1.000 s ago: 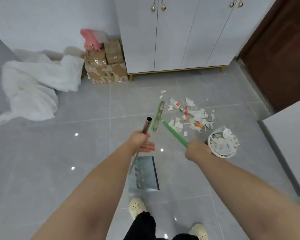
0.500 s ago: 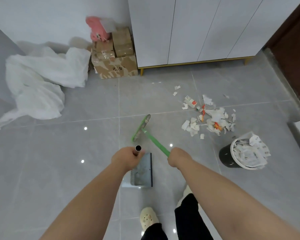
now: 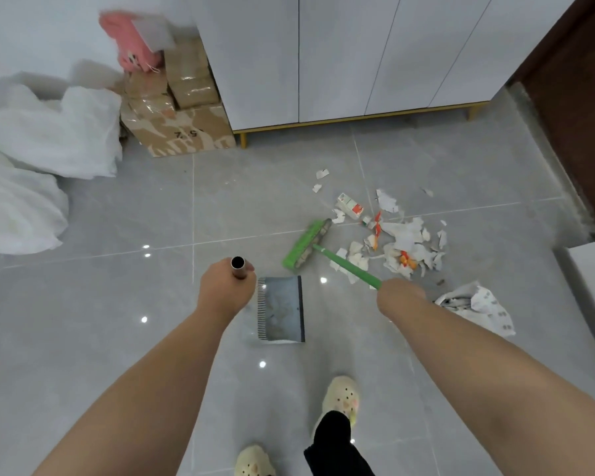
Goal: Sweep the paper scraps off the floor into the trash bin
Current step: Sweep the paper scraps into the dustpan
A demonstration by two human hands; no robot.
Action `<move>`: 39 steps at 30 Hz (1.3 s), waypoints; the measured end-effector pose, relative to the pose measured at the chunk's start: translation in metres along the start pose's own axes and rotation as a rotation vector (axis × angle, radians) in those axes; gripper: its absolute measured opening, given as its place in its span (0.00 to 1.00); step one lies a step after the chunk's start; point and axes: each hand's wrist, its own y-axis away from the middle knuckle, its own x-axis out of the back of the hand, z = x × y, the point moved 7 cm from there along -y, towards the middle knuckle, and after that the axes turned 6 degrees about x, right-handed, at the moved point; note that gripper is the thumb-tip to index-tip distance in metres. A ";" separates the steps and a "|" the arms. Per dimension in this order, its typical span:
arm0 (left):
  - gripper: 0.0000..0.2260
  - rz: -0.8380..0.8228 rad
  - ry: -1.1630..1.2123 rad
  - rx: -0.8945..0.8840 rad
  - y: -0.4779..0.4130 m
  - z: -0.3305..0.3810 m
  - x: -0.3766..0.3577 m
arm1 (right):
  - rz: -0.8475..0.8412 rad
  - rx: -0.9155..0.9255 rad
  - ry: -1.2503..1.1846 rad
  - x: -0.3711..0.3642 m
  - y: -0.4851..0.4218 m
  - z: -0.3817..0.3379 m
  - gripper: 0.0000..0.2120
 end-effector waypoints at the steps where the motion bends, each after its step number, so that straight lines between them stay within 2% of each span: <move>1: 0.11 0.016 0.002 0.004 -0.006 0.011 -0.003 | -0.013 -0.021 -0.006 0.004 -0.007 0.016 0.18; 5: 0.11 0.107 0.009 0.008 -0.028 0.052 -0.008 | 0.037 -0.028 0.008 0.022 -0.023 0.061 0.20; 9: 0.10 0.118 -0.017 0.047 -0.056 0.078 -0.016 | 0.127 0.001 -0.039 0.044 -0.038 0.079 0.16; 12: 0.13 0.107 0.031 0.134 -0.078 0.077 -0.020 | 0.178 0.018 -0.187 0.069 -0.058 0.051 0.13; 16: 0.12 -0.001 0.023 0.177 -0.114 0.070 -0.021 | 0.198 0.059 -0.293 0.118 -0.113 -0.008 0.14; 22: 0.12 -0.094 -0.011 0.124 -0.148 0.066 -0.031 | 0.068 0.118 -0.145 0.170 -0.170 -0.071 0.18; 25: 0.12 -0.134 -0.031 0.078 -0.150 0.074 -0.035 | -0.045 0.143 -0.161 0.144 -0.172 -0.083 0.18; 29: 0.11 -0.178 -0.030 0.069 -0.146 0.065 -0.034 | -0.117 0.067 -0.317 0.058 -0.145 -0.071 0.17; 32: 0.10 -0.219 -0.029 0.075 -0.142 0.049 -0.038 | -0.118 0.003 -0.367 0.007 -0.116 -0.059 0.16; 39: 0.11 -0.229 -0.036 0.060 -0.120 0.030 -0.034 | -0.146 -0.026 -0.401 -0.056 -0.053 -0.040 0.16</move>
